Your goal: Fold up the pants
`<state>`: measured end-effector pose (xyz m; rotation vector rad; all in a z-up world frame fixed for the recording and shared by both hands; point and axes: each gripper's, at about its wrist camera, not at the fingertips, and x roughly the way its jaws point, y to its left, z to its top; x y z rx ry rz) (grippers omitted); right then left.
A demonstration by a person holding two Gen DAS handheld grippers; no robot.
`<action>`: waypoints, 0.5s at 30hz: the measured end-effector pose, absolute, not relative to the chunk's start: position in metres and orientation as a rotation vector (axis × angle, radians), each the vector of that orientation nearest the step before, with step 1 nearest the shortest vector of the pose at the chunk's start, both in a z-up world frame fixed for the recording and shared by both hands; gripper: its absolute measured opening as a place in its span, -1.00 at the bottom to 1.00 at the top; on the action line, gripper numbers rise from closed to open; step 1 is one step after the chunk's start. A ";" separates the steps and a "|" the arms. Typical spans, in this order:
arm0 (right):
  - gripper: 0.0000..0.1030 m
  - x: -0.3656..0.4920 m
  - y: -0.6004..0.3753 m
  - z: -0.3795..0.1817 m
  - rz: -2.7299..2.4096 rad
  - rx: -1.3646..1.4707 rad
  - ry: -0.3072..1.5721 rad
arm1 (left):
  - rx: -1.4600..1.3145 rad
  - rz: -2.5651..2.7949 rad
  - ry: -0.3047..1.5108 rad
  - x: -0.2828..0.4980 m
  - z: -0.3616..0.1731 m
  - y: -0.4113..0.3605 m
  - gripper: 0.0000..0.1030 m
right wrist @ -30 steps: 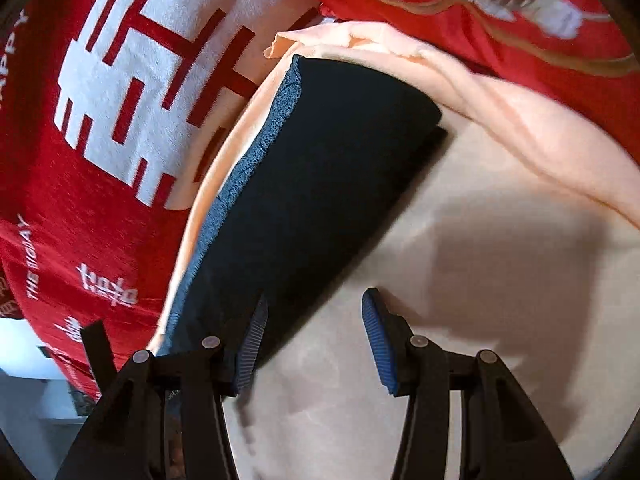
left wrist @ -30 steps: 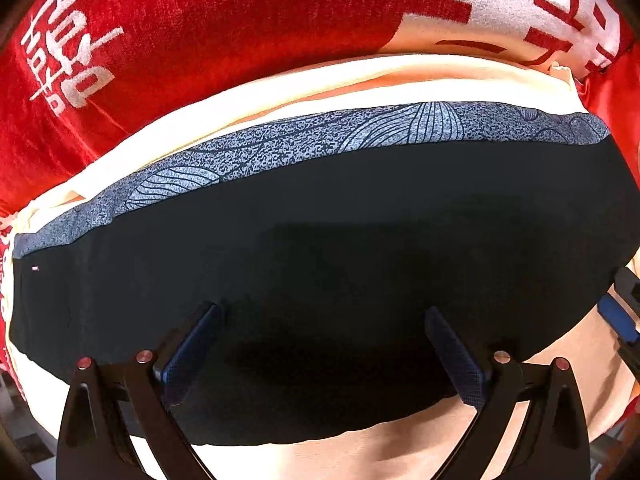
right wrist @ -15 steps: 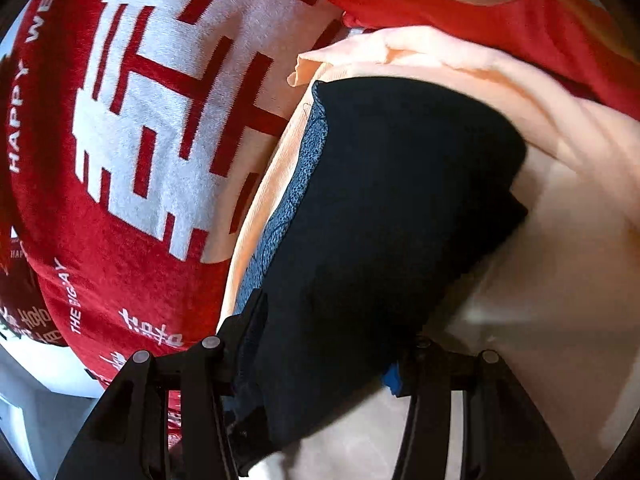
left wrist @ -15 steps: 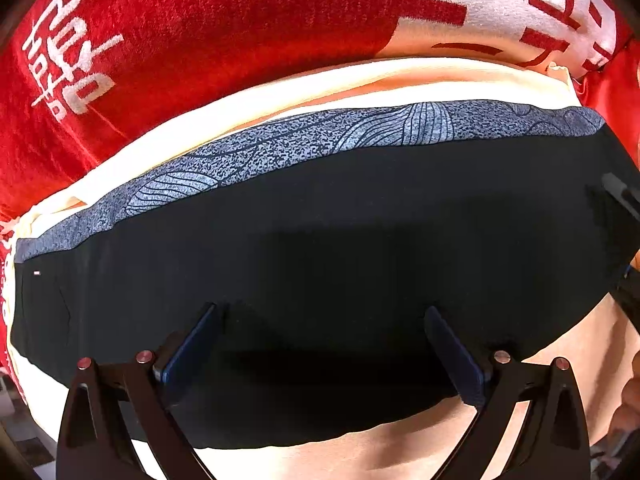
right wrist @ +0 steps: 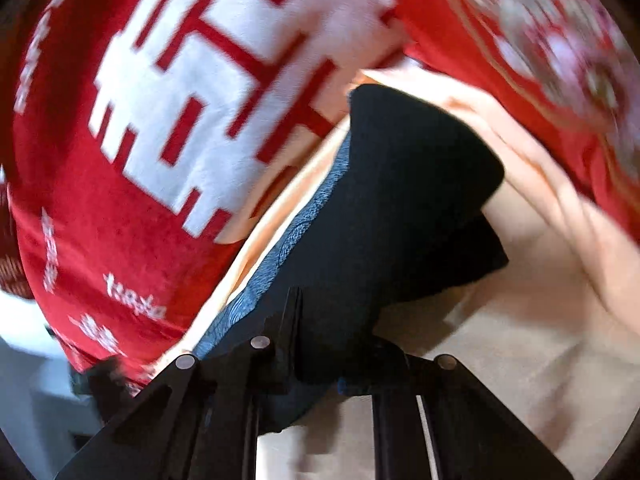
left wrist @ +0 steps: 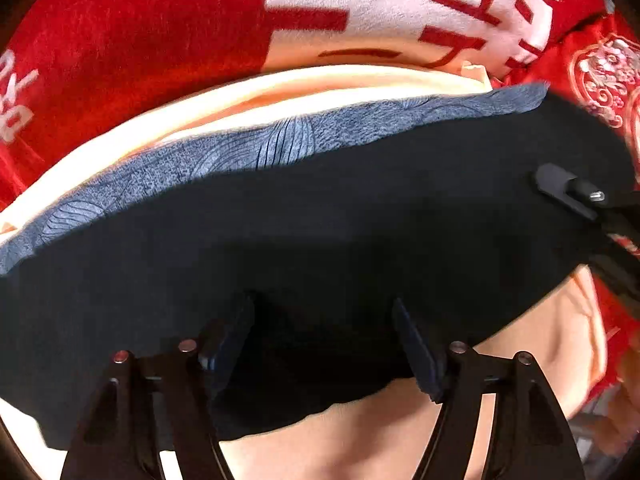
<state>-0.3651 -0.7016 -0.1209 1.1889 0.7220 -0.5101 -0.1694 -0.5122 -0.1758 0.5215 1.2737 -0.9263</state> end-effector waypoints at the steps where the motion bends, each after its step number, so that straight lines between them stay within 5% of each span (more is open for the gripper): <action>1: -0.74 -0.360 -0.697 -0.117 -0.501 1.153 0.745 | 0.562 -0.939 1.223 -0.178 -0.175 -0.513 0.43; 15: -0.74 -0.299 -0.637 -0.047 -0.516 0.698 0.890 | 0.408 -0.970 1.336 -0.129 -0.143 -0.469 0.42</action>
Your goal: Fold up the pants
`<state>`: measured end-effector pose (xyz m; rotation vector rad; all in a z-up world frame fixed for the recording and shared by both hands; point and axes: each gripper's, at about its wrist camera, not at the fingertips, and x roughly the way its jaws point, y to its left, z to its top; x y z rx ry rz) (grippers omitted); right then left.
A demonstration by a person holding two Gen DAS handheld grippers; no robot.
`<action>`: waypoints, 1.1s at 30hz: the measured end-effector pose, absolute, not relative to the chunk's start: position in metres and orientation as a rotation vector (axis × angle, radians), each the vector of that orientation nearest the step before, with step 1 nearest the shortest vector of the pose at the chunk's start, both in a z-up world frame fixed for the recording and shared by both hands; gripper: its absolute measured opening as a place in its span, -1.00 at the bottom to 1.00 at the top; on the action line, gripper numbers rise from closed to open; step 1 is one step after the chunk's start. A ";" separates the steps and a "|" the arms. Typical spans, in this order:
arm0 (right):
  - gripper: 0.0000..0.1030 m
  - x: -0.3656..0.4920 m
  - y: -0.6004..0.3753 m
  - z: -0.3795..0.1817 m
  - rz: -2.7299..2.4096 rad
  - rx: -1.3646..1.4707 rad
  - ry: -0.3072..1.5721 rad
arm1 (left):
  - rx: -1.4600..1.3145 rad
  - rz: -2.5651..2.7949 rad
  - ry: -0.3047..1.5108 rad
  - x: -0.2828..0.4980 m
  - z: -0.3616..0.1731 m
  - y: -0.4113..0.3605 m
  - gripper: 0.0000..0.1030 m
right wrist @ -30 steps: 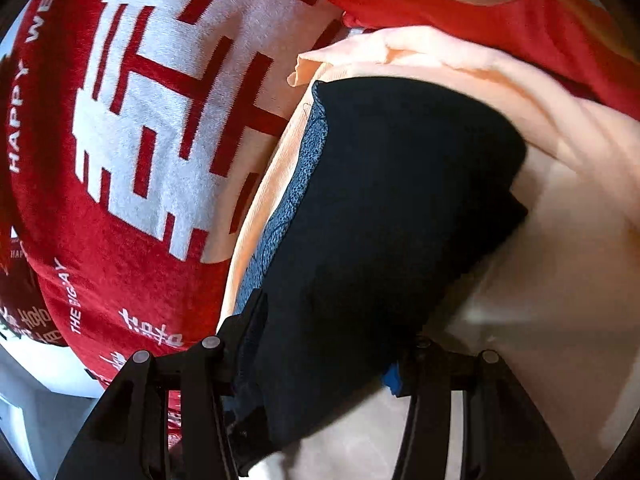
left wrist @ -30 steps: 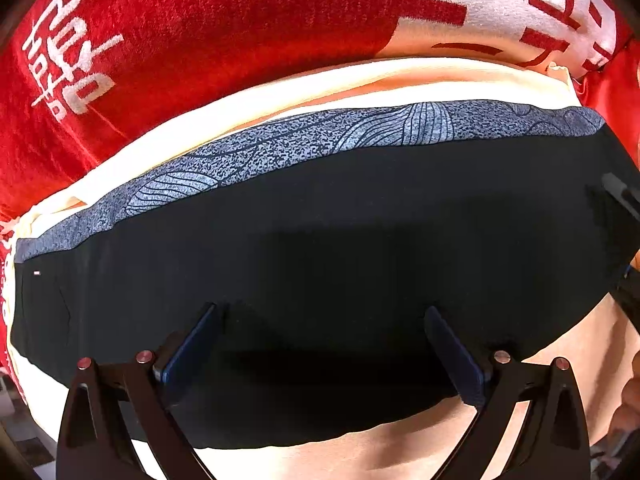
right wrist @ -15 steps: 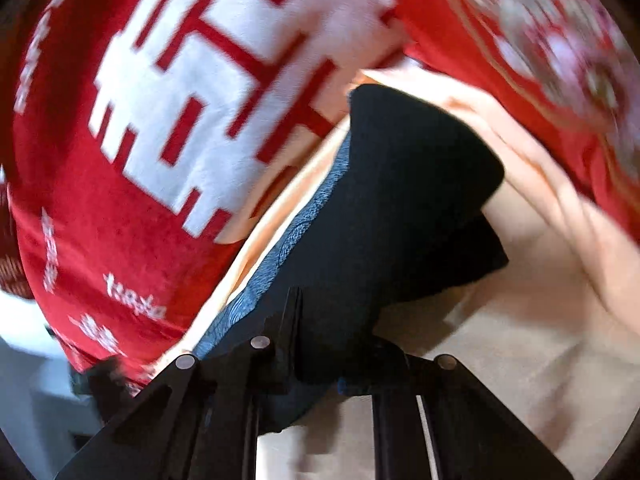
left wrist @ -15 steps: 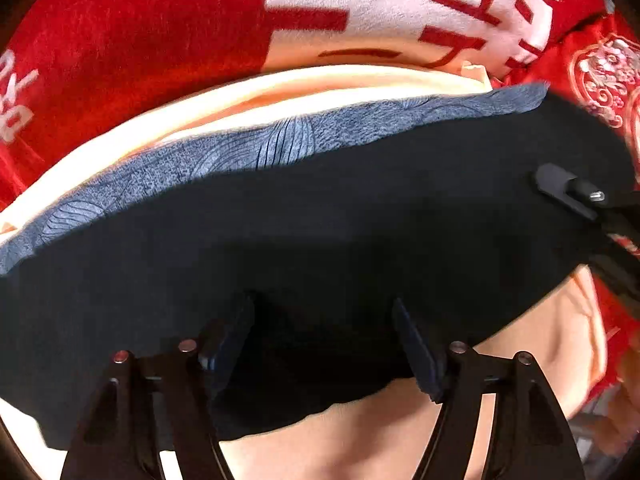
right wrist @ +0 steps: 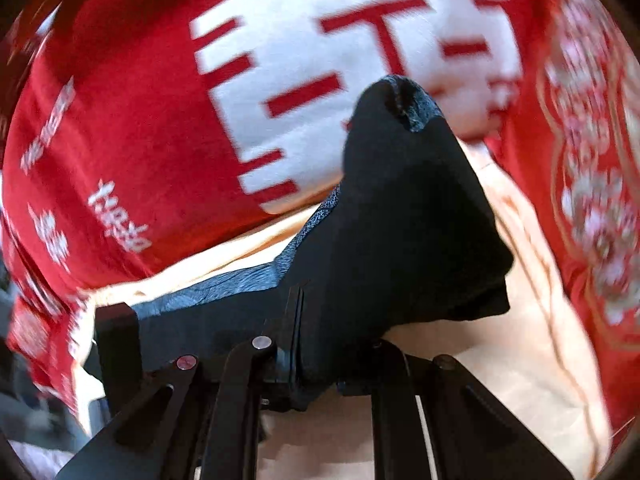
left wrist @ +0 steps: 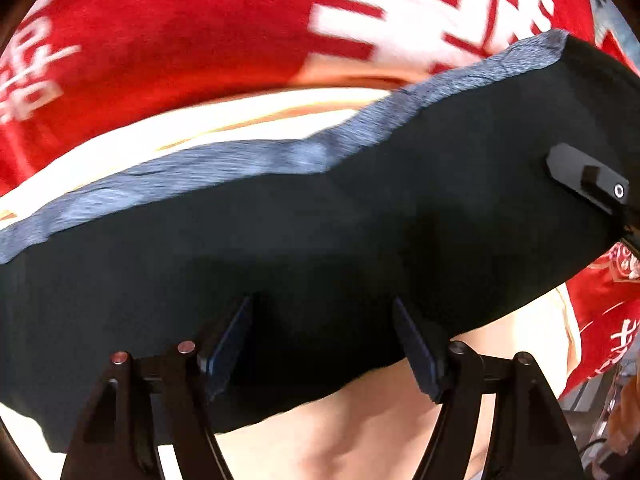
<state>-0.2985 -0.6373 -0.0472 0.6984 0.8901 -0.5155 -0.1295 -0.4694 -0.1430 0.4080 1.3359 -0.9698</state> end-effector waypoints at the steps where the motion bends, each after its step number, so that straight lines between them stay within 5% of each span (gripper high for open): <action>1: -0.74 -0.289 -0.627 -0.041 -0.515 0.650 0.903 | 0.404 -0.954 1.324 -0.120 -0.137 -0.458 0.43; 4: -0.74 -0.269 -0.602 -0.032 -0.513 0.543 0.933 | 0.389 -0.904 1.291 -0.095 -0.124 -0.428 0.75; 16: -0.59 -0.151 -0.459 -0.090 -0.478 0.248 1.169 | 0.369 -0.593 1.304 0.015 -0.130 -0.298 0.75; 20: -0.44 -0.128 -0.419 -0.121 -0.525 0.109 1.264 | 0.374 -0.557 1.304 0.031 -0.129 -0.266 0.75; 22: -0.20 -0.122 -0.400 -0.131 -0.548 0.003 1.304 | 0.391 -0.564 1.291 0.034 -0.127 -0.263 0.75; 24: -0.02 -0.120 -0.388 -0.130 -0.522 -0.008 1.313 | 0.386 -0.574 1.286 0.038 -0.122 -0.263 0.75; 33: -0.01 -0.187 -0.410 -0.065 -0.426 0.198 1.191 | 0.391 -0.870 1.287 0.011 -0.078 -0.310 0.75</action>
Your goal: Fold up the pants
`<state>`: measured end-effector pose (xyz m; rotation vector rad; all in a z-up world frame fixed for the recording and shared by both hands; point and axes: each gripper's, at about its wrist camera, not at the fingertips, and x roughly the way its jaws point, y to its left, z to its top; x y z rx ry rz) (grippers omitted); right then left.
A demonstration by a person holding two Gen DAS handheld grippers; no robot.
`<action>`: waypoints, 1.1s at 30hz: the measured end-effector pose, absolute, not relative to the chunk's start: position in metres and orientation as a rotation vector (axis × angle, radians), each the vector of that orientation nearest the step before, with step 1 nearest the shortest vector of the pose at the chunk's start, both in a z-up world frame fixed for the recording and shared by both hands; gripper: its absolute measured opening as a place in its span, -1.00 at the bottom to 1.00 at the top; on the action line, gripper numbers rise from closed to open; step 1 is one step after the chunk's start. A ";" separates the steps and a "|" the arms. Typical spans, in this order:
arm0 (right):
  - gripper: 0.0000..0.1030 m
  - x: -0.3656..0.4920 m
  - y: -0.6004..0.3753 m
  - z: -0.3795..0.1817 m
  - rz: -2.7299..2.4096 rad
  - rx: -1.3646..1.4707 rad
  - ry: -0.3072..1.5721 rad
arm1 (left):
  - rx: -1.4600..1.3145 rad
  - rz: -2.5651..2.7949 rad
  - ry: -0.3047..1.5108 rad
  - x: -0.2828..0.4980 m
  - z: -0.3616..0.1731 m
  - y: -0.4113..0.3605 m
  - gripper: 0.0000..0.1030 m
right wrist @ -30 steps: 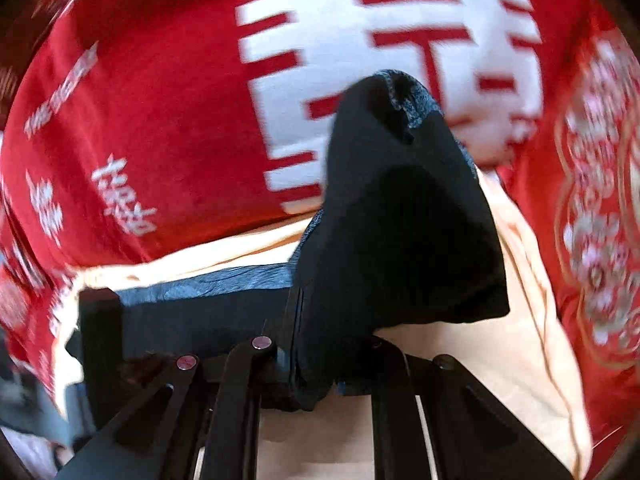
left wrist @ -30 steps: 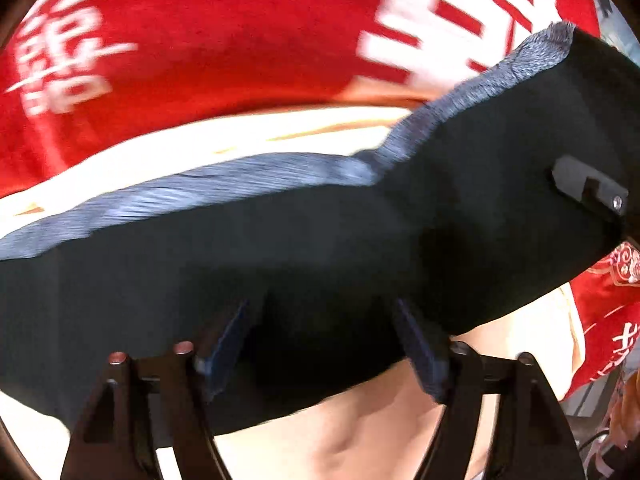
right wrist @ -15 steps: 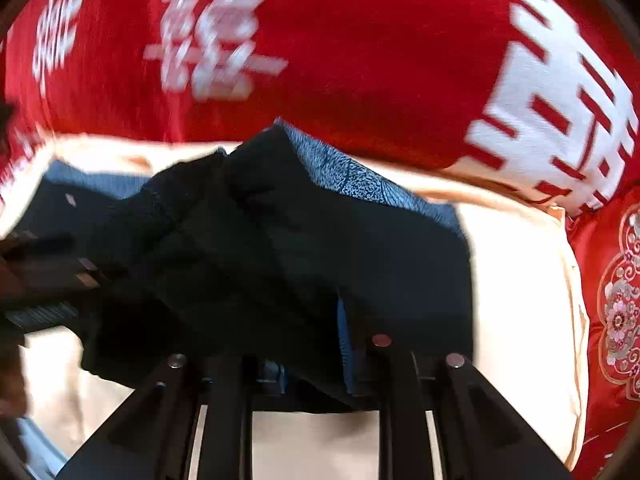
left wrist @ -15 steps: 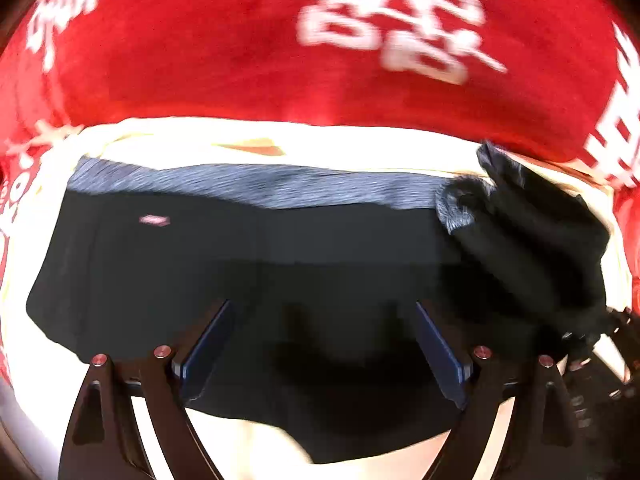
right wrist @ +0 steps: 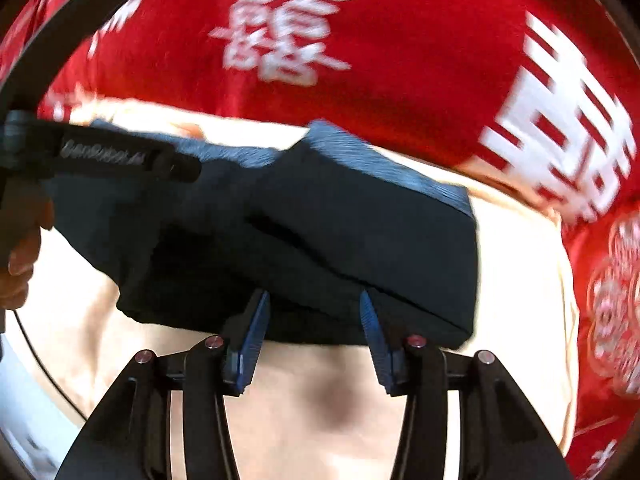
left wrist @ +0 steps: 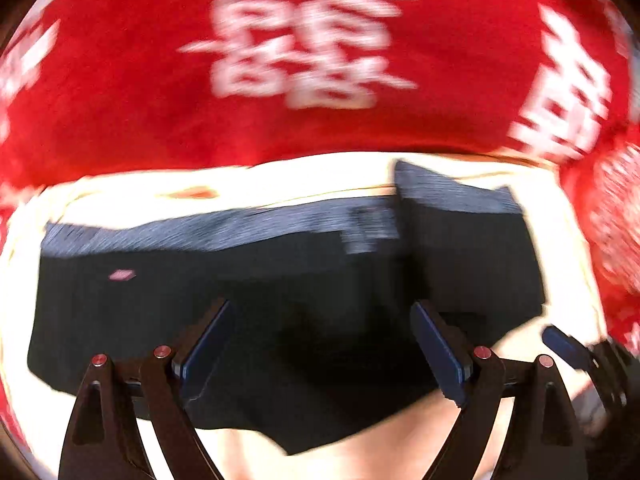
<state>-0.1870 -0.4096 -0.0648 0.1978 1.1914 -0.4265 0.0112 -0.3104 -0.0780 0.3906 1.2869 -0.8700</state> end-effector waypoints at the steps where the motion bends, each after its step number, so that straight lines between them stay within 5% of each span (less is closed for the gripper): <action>1: -0.01 -0.191 -0.416 -0.061 -0.437 0.225 1.193 | 0.387 -0.922 1.291 0.005 -0.073 -0.319 0.75; 8: -0.01 -0.221 -0.452 -0.062 -0.510 0.384 1.233 | 0.405 -1.055 1.340 -0.020 -0.073 -0.369 0.73; 10: -0.01 -0.227 -0.458 -0.066 -0.513 0.423 1.235 | 0.406 -1.048 1.380 -0.019 -0.088 -0.379 0.43; 13: -0.02 -0.235 -0.463 -0.072 -0.520 0.467 1.231 | 0.395 -1.038 1.440 -0.014 -0.108 -0.390 -0.29; 14: -0.02 -0.235 -0.464 -0.076 -0.521 0.475 1.231 | 0.388 -1.045 1.451 -0.014 -0.108 -0.390 -0.73; 21: -0.09 -0.252 -0.479 -0.078 -0.539 0.545 1.238 | 0.356 -1.121 1.429 -0.028 -0.081 -0.369 -0.73; 33: -0.09 -0.243 -0.517 -0.075 -0.514 0.585 1.160 | 0.438 -1.000 1.456 -0.041 -0.130 -0.333 -0.81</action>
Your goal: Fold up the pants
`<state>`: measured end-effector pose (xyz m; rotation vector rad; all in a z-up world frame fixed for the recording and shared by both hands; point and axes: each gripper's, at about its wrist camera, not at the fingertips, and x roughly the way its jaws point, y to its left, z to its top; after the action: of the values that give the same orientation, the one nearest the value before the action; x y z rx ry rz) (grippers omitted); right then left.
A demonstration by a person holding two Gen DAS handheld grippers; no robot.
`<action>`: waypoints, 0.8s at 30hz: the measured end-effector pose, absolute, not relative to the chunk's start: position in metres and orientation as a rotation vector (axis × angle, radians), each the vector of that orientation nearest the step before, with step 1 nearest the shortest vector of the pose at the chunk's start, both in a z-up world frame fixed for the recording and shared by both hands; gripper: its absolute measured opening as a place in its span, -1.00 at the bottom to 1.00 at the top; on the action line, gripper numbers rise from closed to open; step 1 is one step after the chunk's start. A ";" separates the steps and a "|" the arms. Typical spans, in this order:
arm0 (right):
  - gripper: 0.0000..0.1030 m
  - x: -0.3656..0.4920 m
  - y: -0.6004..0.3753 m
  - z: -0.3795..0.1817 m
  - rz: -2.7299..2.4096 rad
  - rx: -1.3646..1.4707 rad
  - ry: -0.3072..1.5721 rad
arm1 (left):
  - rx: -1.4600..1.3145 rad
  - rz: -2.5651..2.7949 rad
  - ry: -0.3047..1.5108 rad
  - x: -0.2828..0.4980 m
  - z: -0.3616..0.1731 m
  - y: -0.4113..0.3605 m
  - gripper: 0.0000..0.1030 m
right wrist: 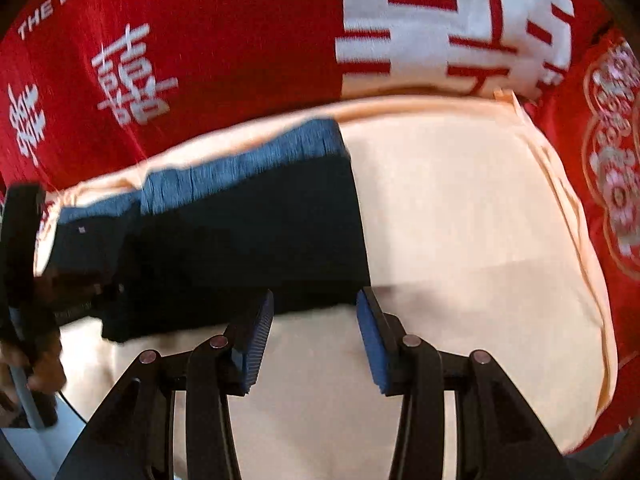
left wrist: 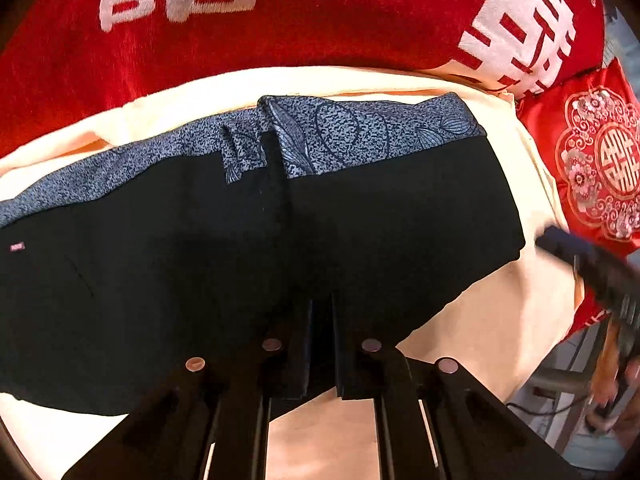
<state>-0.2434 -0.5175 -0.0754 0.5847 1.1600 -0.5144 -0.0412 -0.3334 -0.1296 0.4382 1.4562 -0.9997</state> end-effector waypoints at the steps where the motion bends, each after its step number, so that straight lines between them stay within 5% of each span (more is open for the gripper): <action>1: -0.09 -0.237 -0.528 -0.076 -0.514 0.607 1.137 | 0.440 -0.999 1.455 -0.041 -0.129 -0.332 -0.81; 6: -0.44 -0.198 -0.577 -0.083 -0.526 0.684 1.066 | 0.431 -0.985 1.450 -0.040 -0.126 -0.331 -0.80; 14: -0.45 -0.125 -0.559 -0.135 -0.401 0.656 1.180 | 0.372 -0.940 1.437 -0.035 -0.122 -0.321 -0.80; 16: -0.45 -0.116 -0.544 -0.132 -0.343 0.668 1.180 | 0.384 -0.923 1.402 -0.034 -0.115 -0.317 -0.58; 18: -0.45 -0.113 -0.531 -0.127 -0.287 0.670 1.185 | 0.398 -0.879 1.358 -0.032 -0.107 -0.310 0.41; 24: -0.45 -0.120 -0.493 -0.120 -0.207 0.653 1.216 | 0.339 -0.786 1.366 -0.016 -0.099 -0.279 0.42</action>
<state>-0.1195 -0.4931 -0.1195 0.6535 1.2162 -0.2072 -0.0161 -0.2790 -0.0992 0.3391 1.3658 -0.7861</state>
